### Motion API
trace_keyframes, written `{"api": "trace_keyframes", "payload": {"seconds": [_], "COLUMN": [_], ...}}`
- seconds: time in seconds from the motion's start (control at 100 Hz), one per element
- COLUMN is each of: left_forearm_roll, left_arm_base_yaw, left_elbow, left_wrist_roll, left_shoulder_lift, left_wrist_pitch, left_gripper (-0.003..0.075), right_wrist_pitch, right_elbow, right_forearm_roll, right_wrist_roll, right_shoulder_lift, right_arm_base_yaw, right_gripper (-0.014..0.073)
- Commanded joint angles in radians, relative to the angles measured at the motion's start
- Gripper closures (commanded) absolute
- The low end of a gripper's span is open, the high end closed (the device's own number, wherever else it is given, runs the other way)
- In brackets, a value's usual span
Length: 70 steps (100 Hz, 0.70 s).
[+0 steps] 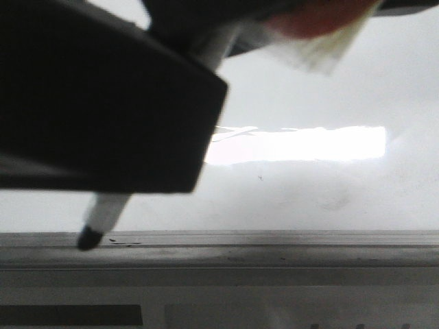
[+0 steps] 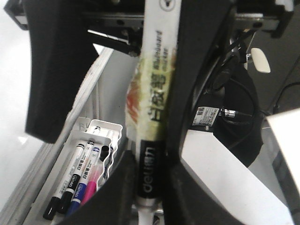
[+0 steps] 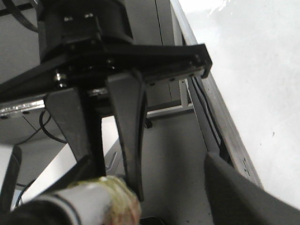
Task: Write number 7 on whiteboard
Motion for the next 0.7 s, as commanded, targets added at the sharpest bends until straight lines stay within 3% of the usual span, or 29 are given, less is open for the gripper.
{"api": "trace_keyframes", "payload": {"seconds": [0.0,0.14,0.31,0.46,0.55,0.69], "left_forearm_roll": [-0.056,-0.056,-0.062,-0.099,-0.138,-0.161], "left_arm_base_yaw": [-0.008,-0.008,-0.008,-0.008,-0.008,-0.008], "left_elbow": [-0.033,-0.033,-0.033,-0.033,-0.033,-0.033], "left_wrist_roll": [0.005,0.005,0.005,0.005,0.005,-0.021], "left_shoulder_lift": [-0.007,-0.007,-0.007,-0.007,-0.007,-0.026], "left_wrist_pitch": [0.042,0.047,0.054,0.026,0.022,0.020], "left_gripper": [0.0727,0.0727,0.0727,0.0713,0.0610,0.0308], "right_wrist_pitch": [-0.016,-0.002,0.019,0.025,-0.008,-0.083], "right_elbow": [-0.034,-0.034,-0.034,-0.034,-0.034,-0.034], "right_forearm_roll": [0.116,0.130,0.132,0.132,0.130,0.068], "right_wrist_roll": [-0.041,-0.039,-0.039,-0.039,-0.039,-0.039], "right_shoulder_lift": [-0.002,-0.001,0.002,-0.005,-0.026,-0.092], "right_arm_base_yaw": [0.004,0.004,0.004,0.004,0.004,0.004], "right_gripper": [0.0187,0.0349,0.0668,0.0653,0.0653,0.0652]}}
